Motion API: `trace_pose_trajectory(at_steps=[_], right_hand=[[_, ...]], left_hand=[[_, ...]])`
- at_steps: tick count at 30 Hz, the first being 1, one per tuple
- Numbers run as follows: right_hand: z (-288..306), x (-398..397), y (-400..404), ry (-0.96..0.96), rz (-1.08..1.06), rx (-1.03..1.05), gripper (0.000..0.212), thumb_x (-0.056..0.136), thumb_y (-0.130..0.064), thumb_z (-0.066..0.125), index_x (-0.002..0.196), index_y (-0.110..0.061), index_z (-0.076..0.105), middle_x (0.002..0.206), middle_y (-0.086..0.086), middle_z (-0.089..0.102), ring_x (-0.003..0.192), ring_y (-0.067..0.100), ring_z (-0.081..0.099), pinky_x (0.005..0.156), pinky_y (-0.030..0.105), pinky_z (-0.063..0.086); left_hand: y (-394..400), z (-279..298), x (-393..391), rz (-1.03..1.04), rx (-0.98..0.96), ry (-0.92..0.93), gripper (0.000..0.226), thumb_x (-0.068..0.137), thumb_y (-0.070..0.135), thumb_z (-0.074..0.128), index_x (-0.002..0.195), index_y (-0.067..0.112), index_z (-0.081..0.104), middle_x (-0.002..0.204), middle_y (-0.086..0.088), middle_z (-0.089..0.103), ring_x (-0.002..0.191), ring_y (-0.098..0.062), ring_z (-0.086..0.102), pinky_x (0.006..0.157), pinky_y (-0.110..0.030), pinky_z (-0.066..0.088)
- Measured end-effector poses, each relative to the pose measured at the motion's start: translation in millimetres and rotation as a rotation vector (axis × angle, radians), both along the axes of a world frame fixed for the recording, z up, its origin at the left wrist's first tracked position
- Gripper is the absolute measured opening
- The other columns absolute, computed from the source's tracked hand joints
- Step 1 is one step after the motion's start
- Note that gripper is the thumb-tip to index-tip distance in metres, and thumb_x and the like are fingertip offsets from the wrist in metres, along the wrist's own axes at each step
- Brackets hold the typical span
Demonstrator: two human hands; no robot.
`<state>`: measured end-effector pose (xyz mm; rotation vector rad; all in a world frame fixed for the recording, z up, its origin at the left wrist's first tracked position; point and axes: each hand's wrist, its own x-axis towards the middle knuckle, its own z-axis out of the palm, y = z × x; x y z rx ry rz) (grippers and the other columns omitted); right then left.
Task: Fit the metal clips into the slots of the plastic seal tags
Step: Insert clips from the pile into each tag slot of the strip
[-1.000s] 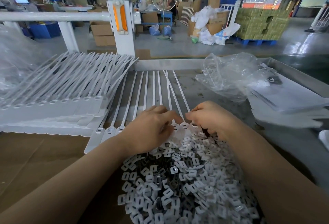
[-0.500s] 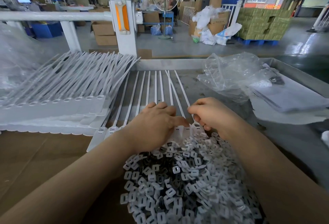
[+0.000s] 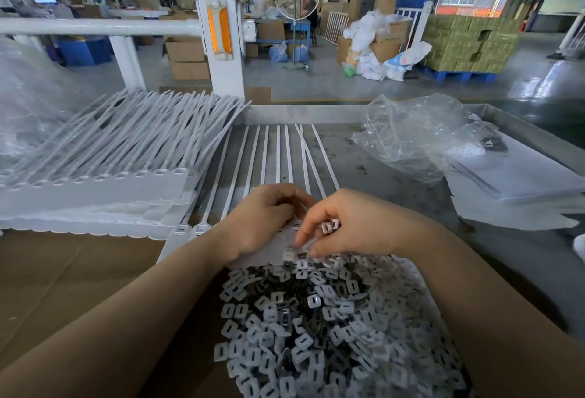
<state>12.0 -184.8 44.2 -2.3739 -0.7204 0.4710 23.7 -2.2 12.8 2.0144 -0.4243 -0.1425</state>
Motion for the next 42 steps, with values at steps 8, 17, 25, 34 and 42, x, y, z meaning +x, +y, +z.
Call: trace_pose_trajectory(at_steps=[8,17,25,34,42], right_hand=[[-1.2,-2.0,2.4,-0.045,-0.054,-0.06,0.007,0.086,-0.029,0.075,0.088,-0.035,0.072,0.092,-0.016,0.073,0.088,-0.006,0.064,0.083,0.024,0.053],[-2.2,-0.9,3.1,-0.094,-0.048,-0.1,0.011,0.08,-0.03,0.08,0.087,-0.033,0.072,0.092,-0.018,0.068,0.086,-0.007,0.059,0.072,0.017,0.046],[2.7,-0.1,-0.6,0.008,-0.158,0.043,0.01,0.081,-0.027,0.08,0.079,-0.028,0.071,0.078,-0.011,0.073,0.059,-0.004,0.061,0.055,0.014,0.047],[-5.4,14.8,-21.1,0.092,-0.615,0.15,0.006,0.092,-0.009,0.066,0.09,-0.009,0.071,0.061,-0.003,0.062,0.042,0.0,0.049,0.045,0.013,0.042],[-1.9,17.1,-27.0,0.185,-0.677,0.116,0.011,0.09,-0.001,0.066,0.081,-0.006,0.07,0.06,0.006,0.056,0.048,0.011,0.045,0.043,0.016,0.041]], left_hand=[[0.2,-2.4,0.4,0.015,0.023,-0.014,0.036,0.093,-0.011,0.042,0.103,0.008,0.071,0.1,-0.011,0.073,0.098,-0.024,0.067,0.096,-0.038,0.052],[2.1,-4.2,0.3,0.002,0.028,-0.007,0.031,0.094,-0.007,0.048,0.1,0.012,0.072,0.096,-0.004,0.074,0.093,-0.015,0.069,0.092,-0.029,0.054],[2.1,-3.0,-1.1,-0.021,0.047,-0.032,0.024,0.095,0.002,0.055,0.097,0.017,0.073,0.09,0.003,0.073,0.084,-0.006,0.067,0.081,-0.02,0.052],[0.3,-6.1,-2.2,-0.013,0.068,-0.102,0.028,0.096,0.01,0.059,0.091,0.034,0.074,0.074,0.017,0.066,0.063,-0.003,0.054,0.06,-0.013,0.043],[-0.3,-5.1,-4.1,-0.016,0.079,-0.113,0.029,0.097,0.008,0.058,0.092,0.032,0.074,0.074,0.027,0.066,0.066,0.01,0.058,0.06,-0.003,0.04]])
